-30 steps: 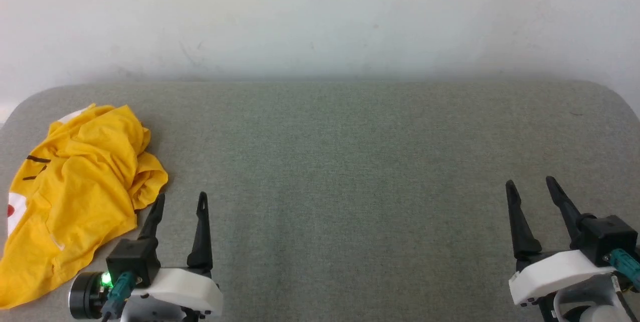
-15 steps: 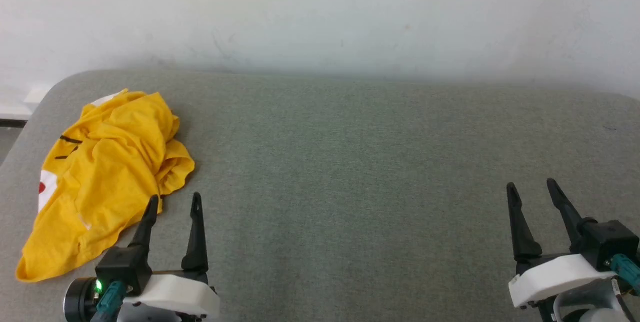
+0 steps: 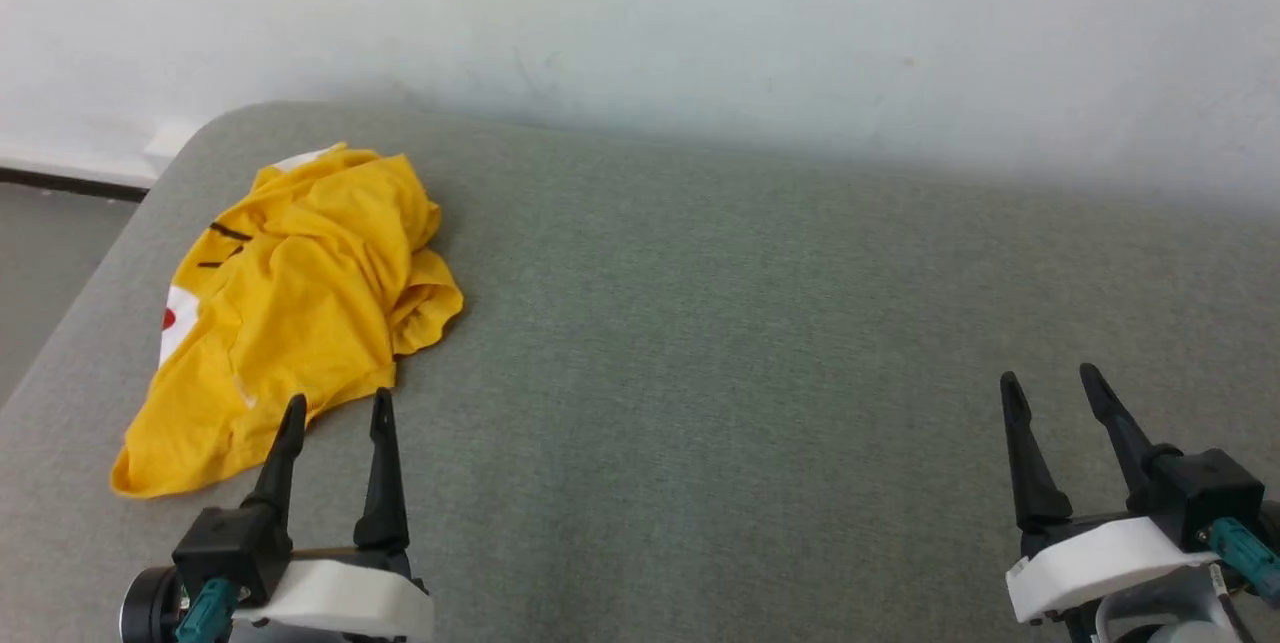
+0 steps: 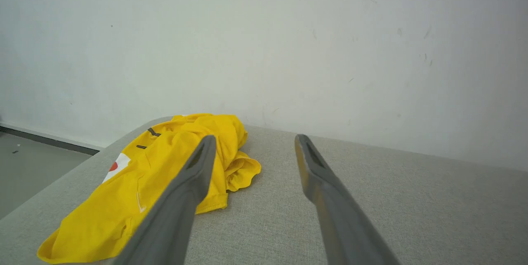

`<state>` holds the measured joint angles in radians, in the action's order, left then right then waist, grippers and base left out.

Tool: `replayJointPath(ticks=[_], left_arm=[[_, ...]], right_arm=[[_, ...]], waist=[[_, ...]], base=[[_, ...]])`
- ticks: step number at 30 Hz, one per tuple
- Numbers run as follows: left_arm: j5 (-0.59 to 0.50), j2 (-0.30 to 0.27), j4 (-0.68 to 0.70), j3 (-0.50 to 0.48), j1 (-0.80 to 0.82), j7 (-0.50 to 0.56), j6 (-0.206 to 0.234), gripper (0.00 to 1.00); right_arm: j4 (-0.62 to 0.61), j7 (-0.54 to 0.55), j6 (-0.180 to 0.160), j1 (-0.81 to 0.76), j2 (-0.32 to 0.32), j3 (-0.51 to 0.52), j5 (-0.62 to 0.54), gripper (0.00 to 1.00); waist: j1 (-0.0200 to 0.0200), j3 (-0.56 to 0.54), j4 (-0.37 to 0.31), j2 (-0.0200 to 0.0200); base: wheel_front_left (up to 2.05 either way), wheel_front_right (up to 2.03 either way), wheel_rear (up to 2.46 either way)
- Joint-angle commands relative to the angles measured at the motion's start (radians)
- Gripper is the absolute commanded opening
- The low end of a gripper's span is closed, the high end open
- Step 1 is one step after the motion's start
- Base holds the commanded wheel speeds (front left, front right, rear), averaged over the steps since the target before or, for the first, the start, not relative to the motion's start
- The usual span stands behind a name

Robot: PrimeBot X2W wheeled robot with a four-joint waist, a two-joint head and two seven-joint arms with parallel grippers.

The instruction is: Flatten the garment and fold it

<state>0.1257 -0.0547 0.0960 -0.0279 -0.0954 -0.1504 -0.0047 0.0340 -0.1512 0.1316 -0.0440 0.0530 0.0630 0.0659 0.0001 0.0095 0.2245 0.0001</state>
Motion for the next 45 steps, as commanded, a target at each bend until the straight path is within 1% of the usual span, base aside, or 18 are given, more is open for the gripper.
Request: replayJointPath(ticks=[1, 3, 30, 45], left_arm=[[0.013, 0.003, 0.008, -0.003, -0.014, -0.011, 0.011, 1.0], [0.016, 0.003, 0.009, -0.003, -0.015, -0.013, 0.012, 1.0], [0.076, 0.004, 0.034, -0.005, -0.06, -0.07, 0.018, 1.0], [0.106, 0.004, 0.047, -0.01, -0.086, -0.101, 0.017, 1.0]], right_arm=[[0.005, -0.011, -0.001, -0.006, -0.002, -0.001, 0.006, 1.0], [0.006, -0.013, -0.001, -0.005, -0.002, -0.003, 0.006, 1.0], [0.053, -0.069, -0.001, -0.006, -0.002, -0.025, 0.017, 1.0], [0.065, -0.1, -0.001, -0.016, -0.003, -0.022, 0.029, 1.0]], waist=[[-0.0001, 0.005, 0.034, -0.0001], [-0.0001, 0.006, 0.043, -0.0001], [-0.0001, -0.001, 0.27, -0.0001], [-0.0001, -0.013, 0.352, -0.0001]], base=[[0.0, 0.0, 0.0], [0.0, 0.0, 0.0], [0.0, 0.0, 0.0], [0.0, 0.0, 0.0]])
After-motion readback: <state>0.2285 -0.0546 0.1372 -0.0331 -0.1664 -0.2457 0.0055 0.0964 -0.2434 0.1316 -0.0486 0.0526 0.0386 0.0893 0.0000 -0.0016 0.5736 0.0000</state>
